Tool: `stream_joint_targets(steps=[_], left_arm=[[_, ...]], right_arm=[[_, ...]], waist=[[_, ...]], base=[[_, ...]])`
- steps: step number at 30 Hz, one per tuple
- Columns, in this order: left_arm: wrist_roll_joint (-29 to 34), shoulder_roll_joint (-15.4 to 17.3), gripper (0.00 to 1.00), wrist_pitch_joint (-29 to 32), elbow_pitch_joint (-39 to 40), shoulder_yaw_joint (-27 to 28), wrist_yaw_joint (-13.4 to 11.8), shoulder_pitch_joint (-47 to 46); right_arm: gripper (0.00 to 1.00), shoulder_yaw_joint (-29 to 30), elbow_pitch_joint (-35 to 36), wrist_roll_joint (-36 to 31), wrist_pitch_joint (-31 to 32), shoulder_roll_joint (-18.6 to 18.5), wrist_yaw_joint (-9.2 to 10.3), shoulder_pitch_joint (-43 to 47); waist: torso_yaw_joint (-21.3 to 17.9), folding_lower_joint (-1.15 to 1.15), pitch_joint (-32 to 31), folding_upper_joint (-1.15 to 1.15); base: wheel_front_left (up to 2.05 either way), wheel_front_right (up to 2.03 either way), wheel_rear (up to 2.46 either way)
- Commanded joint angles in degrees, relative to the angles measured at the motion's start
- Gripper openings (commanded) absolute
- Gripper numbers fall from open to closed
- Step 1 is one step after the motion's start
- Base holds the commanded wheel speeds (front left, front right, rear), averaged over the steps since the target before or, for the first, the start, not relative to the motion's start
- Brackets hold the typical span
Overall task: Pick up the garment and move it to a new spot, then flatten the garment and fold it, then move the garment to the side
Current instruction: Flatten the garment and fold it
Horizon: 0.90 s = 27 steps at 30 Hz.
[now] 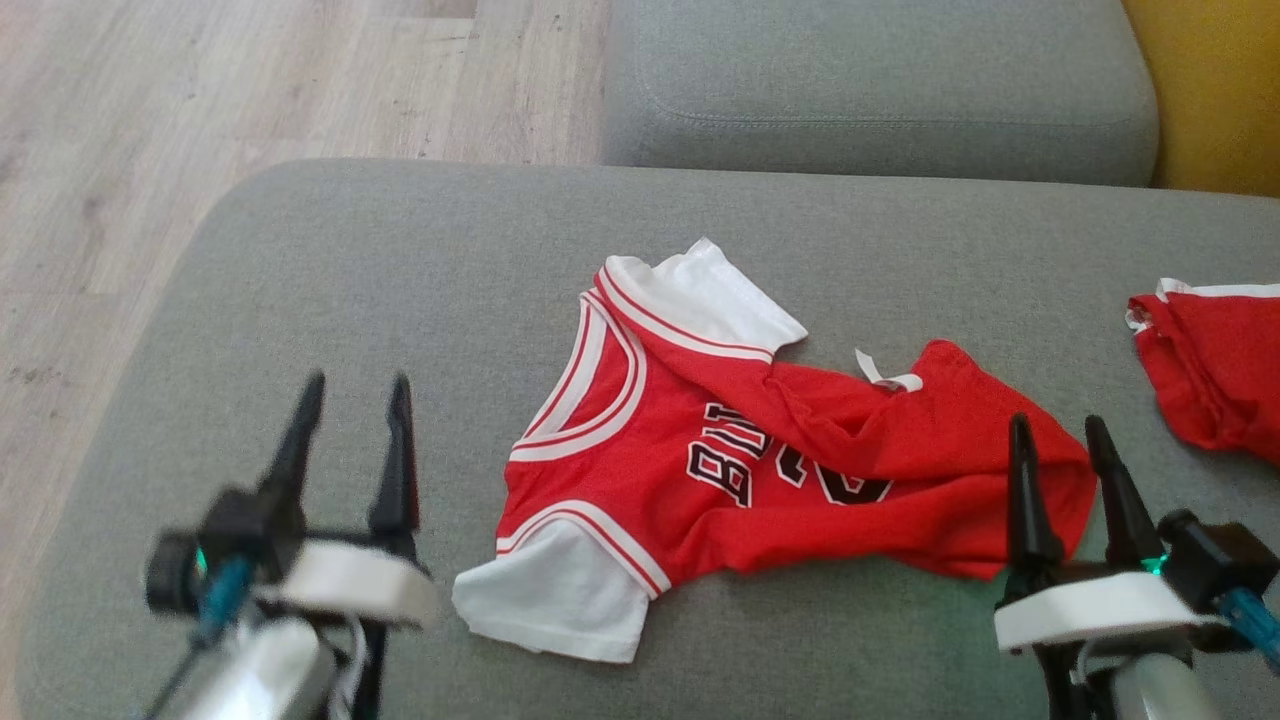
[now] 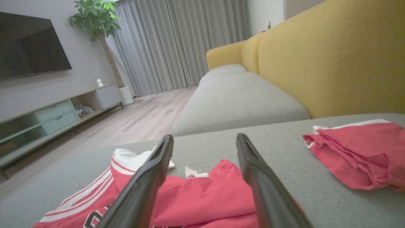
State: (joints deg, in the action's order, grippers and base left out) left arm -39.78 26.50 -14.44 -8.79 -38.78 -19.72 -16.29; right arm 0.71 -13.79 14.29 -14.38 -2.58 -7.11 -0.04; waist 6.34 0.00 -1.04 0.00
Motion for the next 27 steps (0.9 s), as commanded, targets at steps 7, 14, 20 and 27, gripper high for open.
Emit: stream_joint_targets(steps=[7, 14, 20, 27], left_arm=[[6.4, -4.2, 1.00, -0.5, 2.4, 9.6, 3.7, 5.3], [10.3, -7.4, 1.00, -0.6, 1.1, 12.8, 8.5, 3.9], [12.5, -10.5, 1.00, -0.6, -1.2, 14.6, 11.7, 2.4], [15.0, -13.3, 1.00, -0.6, -4.0, 17.0, 15.0, 0.9]], right_arm=[[1.00, -0.8, 2.1, -1.1, -0.6, -0.3, -0.37, -0.7], [1.00, 5.2, 0.1, -7.3, 7.0, -0.3, -0.37, -8.0], [1.00, 9.7, -7.8, -13.8, 18.1, -0.3, -0.37, -17.7], [1.00, 12.4, -20.0, -19.8, 26.2, -0.3, -0.37, -27.3]], waist=[[0.1, 0.00, 1.0, 0.00], [0.8, 0.00, 5.1, 0.00], [2.0, 0.00, 8.6, 0.00], [4.5, 0.00, 10.7, 0.00]], base=[[0.00, 0.00, 0.00], [0.00, 0.00, 0.00], [0.00, 0.00, 0.00], [0.00, 0.00, 0.00]])
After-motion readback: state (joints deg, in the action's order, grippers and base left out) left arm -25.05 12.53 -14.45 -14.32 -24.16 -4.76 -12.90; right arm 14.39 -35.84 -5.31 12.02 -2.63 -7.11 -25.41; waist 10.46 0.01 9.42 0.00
